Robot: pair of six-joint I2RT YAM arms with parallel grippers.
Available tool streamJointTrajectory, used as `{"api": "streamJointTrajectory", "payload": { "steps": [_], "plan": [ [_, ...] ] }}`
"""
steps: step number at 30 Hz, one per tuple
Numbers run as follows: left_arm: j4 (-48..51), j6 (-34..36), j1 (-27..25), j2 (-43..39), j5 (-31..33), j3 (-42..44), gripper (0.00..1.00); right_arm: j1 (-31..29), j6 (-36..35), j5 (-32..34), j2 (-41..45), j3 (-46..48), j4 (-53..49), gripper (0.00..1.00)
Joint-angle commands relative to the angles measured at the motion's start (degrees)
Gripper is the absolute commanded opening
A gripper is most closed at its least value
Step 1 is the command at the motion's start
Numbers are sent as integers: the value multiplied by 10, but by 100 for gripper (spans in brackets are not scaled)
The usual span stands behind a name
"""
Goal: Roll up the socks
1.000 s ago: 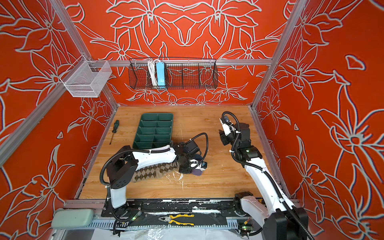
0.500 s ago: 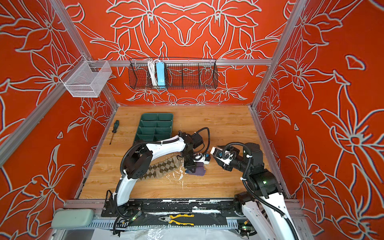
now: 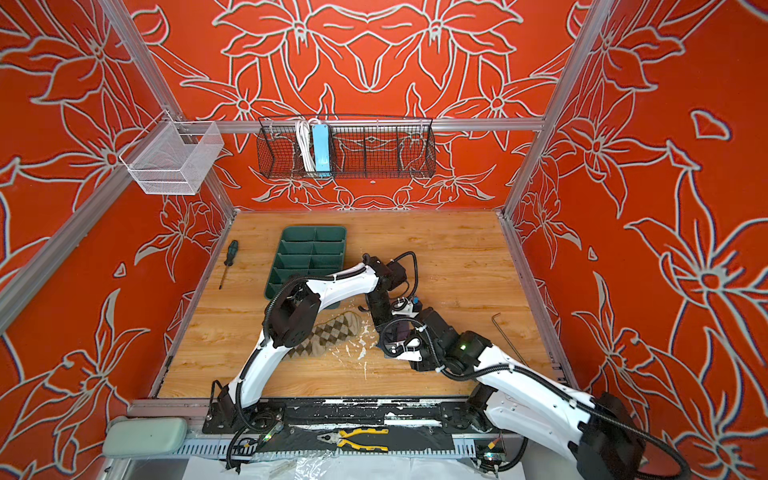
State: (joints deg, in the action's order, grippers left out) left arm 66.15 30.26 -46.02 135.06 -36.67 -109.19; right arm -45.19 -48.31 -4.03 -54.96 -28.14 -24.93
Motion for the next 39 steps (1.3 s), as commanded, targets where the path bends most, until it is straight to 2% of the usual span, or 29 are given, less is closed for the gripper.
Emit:
{"api": "streamJointTrajectory", "payload": {
  "steps": [1,7,11,14,17,19,25,29,32,36,37,39],
  "plan": [
    [-17,-4,-8,48,21,13,6,-7,21,57,-47,12,90,56],
    [-15,4,-8,46,23,16,8,-7,17,74,-129,9,133,56],
    [-23,6,-8,37,33,22,11,-8,15,67,-160,7,129,48],
    [-46,8,-8,14,40,40,14,-9,28,58,-182,1,113,35],
    [-93,19,-8,-29,32,84,24,-11,40,63,-201,-12,89,11],
    [-127,22,-8,-59,33,113,30,-12,50,73,-209,-22,76,0],
    [-235,-5,4,-142,69,179,39,-12,66,65,-221,-44,36,0],
    [-334,-45,33,-224,87,249,47,-13,90,57,-231,-54,13,0],
    [-387,-62,59,-289,105,294,48,-13,107,61,-243,-65,-4,0],
    [-466,-97,108,-410,178,377,49,-12,119,46,-261,-93,-36,0],
    [-488,-106,121,-439,201,401,50,-12,119,38,-265,-100,-45,0],
    [-530,-122,157,-517,240,454,64,-12,118,13,-273,-115,-64,0]
  ]
}}
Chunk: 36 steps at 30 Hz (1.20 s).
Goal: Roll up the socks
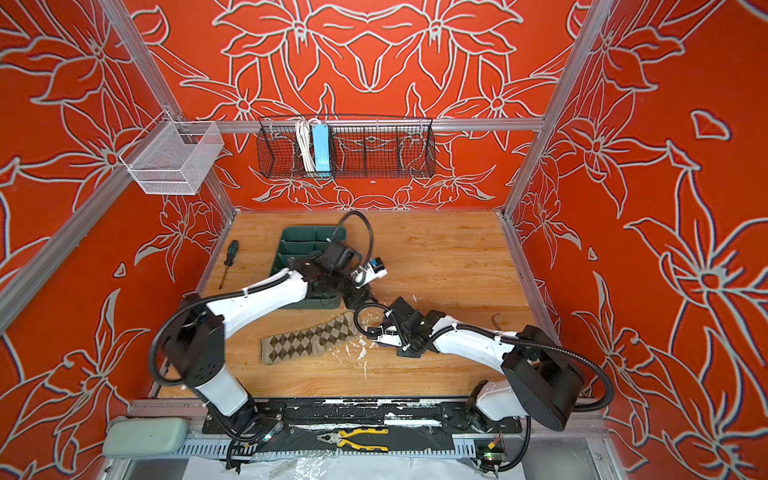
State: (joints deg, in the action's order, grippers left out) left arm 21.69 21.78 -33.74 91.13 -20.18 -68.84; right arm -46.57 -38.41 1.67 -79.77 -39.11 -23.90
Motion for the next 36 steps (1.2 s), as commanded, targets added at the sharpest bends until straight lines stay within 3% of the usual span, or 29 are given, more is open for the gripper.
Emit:
{"api": "streamJointTrajectory", "payload": {
  "steps": [1,3,6,8,13,15,16,19,23,25,29,36],
  "plan": [
    [-99,-45,51,-111,85,71,71,2,19,-55,-29,-12,-82,0],
    [-129,-76,95,-178,88,115,94,2,19,-81,-36,-29,-102,0],
    [-143,-135,155,-257,94,154,97,10,23,-119,-52,-57,-134,0],
    [-130,-153,158,-302,128,166,97,20,33,-144,-66,-78,-157,0],
    [-60,-51,155,-381,-89,170,98,62,41,-223,-107,-132,-230,0],
    [-32,-8,121,-397,-112,174,99,81,41,-250,-128,-155,-259,0],
    [-17,30,82,-405,-80,182,98,93,39,-263,-140,-165,-272,0],
    [0,152,-72,-418,95,223,98,125,35,-291,-166,-190,-288,0],
    [-104,241,-243,-386,286,314,94,147,17,-274,-179,-201,-281,0],
    [-185,287,-305,-340,346,355,94,153,10,-260,-182,-202,-271,3],
    [-326,320,-366,-192,412,371,87,155,1,-262,-197,-211,-268,6],
    [-537,364,-377,21,520,317,84,155,-4,-299,-217,-220,-280,7]
  ]
}}
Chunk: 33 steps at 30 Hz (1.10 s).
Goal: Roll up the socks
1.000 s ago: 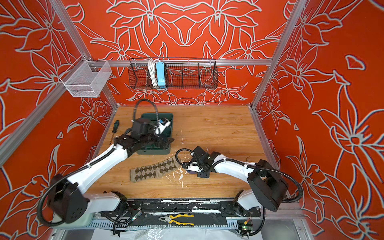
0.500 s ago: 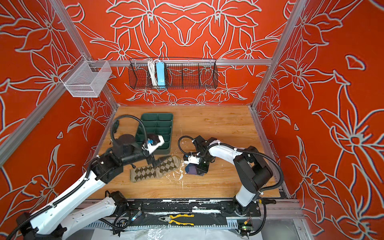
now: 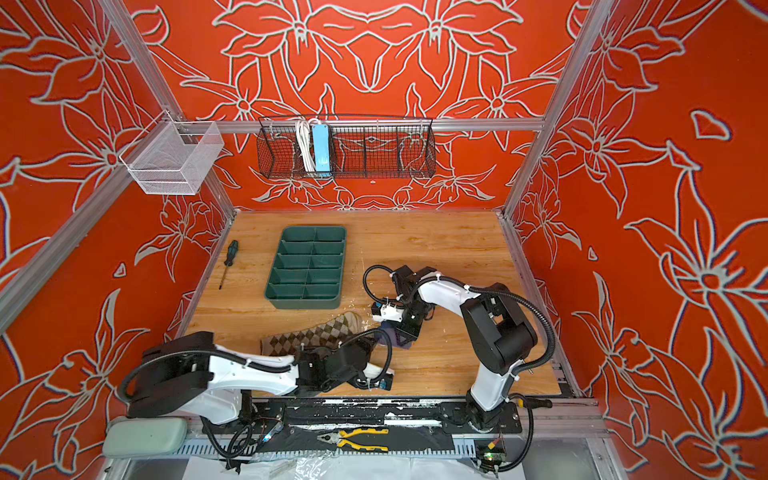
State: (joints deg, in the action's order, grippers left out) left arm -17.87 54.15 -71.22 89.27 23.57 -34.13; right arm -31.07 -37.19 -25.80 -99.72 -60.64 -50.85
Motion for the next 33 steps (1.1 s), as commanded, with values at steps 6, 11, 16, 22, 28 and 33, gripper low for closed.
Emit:
{"api": "streamJointTrajectory", "payload": {
  "steps": [6,11,16,22,28,33],
  "plan": [
    [-241,60,12,153,113,-43,73,1,-24,-51,-15,-5,-19,7],
    [-222,29,15,173,113,-39,51,1,-30,-60,-5,-6,-19,7],
    [-159,-7,15,164,107,-43,10,11,-12,-65,20,-6,15,8],
    [-79,-45,16,145,111,-43,0,32,9,-64,111,33,68,28],
    [-8,-70,16,109,98,-36,0,46,26,-47,252,126,134,41],
    [62,-78,16,85,69,-42,0,70,84,76,381,183,236,56]
  ]
}}
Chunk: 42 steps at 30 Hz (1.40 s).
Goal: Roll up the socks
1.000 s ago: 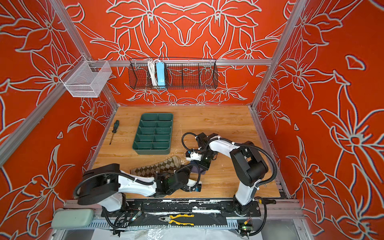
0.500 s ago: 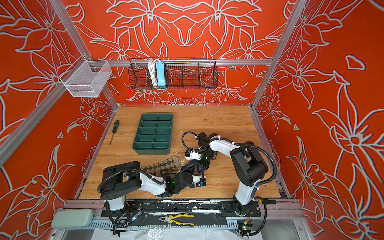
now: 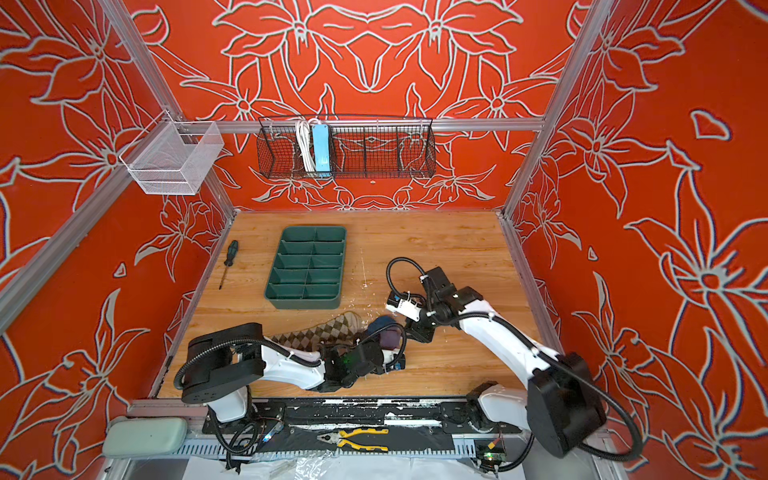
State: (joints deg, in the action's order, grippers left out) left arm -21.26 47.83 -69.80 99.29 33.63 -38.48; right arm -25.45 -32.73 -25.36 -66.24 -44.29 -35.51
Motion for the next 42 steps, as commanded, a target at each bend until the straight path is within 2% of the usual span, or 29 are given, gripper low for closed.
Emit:
{"api": "streamJointTrajectory", "payload": {
  "steps": [1,5,7,8,11,12,16,20,23,27,31,36,42],
  "plan": [
    [114,-18,2,-18,-40,-3,0,23,55,99,71,26,109,58],
    [227,-61,9,-27,-101,-47,0,63,133,194,156,40,207,68],
    [291,-87,38,-36,-161,-72,0,69,161,243,199,42,239,76],
    [323,-98,48,-39,-194,-86,0,69,156,244,216,43,245,77],
    [406,-129,87,-39,-294,-132,0,69,76,174,267,41,213,76],
    [442,-132,105,-33,-345,-151,1,69,37,142,280,42,190,76],
    [540,-141,163,19,-453,-221,3,67,-139,16,320,42,39,71],
    [578,-153,201,64,-502,-269,2,47,-206,-9,329,36,-57,67],
    [592,-155,215,81,-527,-294,2,-16,-233,39,334,39,-90,66],
    [616,-152,223,104,-562,-324,2,-143,-231,139,313,57,-85,66],
    [641,-157,229,140,-581,-355,2,-229,-226,217,262,97,11,65],
    [640,-165,239,158,-608,-360,2,-276,-222,242,167,137,189,65],
    [659,-169,256,186,-642,-385,3,-285,-211,267,44,150,306,66]
  ]
}}
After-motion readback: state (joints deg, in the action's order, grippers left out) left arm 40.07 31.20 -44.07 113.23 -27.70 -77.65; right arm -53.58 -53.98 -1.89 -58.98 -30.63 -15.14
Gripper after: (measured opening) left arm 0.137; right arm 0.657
